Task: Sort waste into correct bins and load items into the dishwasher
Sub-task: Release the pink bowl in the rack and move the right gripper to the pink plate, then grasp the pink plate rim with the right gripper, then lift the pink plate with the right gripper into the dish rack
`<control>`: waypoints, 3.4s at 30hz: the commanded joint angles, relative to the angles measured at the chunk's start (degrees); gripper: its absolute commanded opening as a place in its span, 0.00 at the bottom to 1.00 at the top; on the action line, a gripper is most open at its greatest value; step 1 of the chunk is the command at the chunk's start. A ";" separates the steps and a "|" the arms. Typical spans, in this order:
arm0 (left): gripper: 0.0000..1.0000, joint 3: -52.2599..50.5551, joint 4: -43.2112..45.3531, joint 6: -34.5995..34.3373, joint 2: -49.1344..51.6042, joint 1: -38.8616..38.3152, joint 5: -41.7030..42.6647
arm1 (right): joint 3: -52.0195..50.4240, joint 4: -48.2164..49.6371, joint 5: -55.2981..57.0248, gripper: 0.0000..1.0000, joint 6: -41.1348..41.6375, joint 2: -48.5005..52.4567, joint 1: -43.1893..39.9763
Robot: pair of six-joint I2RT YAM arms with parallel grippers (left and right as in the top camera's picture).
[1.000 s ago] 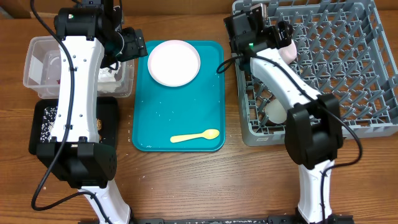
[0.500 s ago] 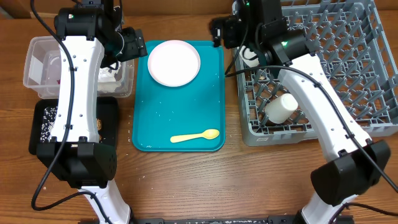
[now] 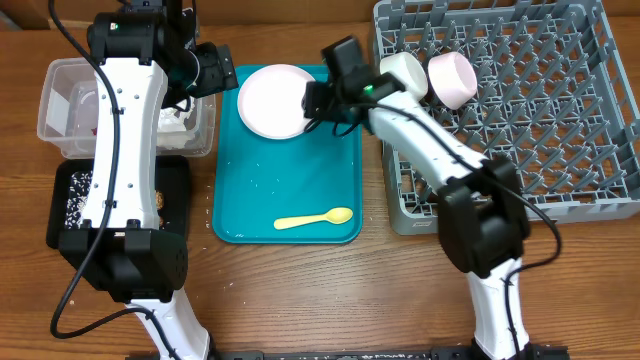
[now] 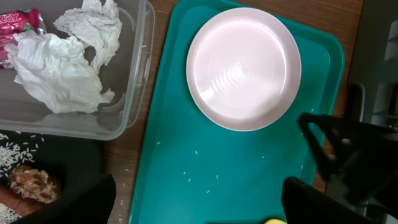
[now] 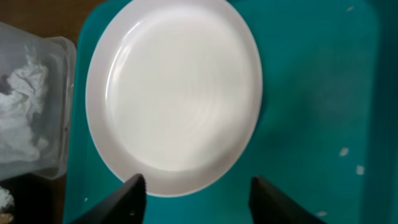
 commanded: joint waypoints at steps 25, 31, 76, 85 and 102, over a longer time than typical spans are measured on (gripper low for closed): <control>0.88 0.35 -0.04 -0.98 -0.20 0.09 0.02 | 0.13 2.73 11.13 0.27 8.00 8.52 3.63; 0.89 0.35 -0.04 -0.98 -0.20 0.09 0.02 | 0.13 2.89 11.10 0.25 8.00 8.85 3.85; 1.00 0.35 1.38 -0.96 -0.20 0.09 0.00 | 4.00 -33.31 70.64 0.04 -3.04 -28.35 -4.59; 1.00 0.35 1.38 -0.96 -0.20 0.09 0.00 | -2.34 -30.40 87.30 0.04 0.09 -28.09 -8.90; 1.00 0.35 1.38 -0.96 -0.20 0.09 0.00 | -22.12 1.77 71.45 0.04 -15.69 -25.99 -23.34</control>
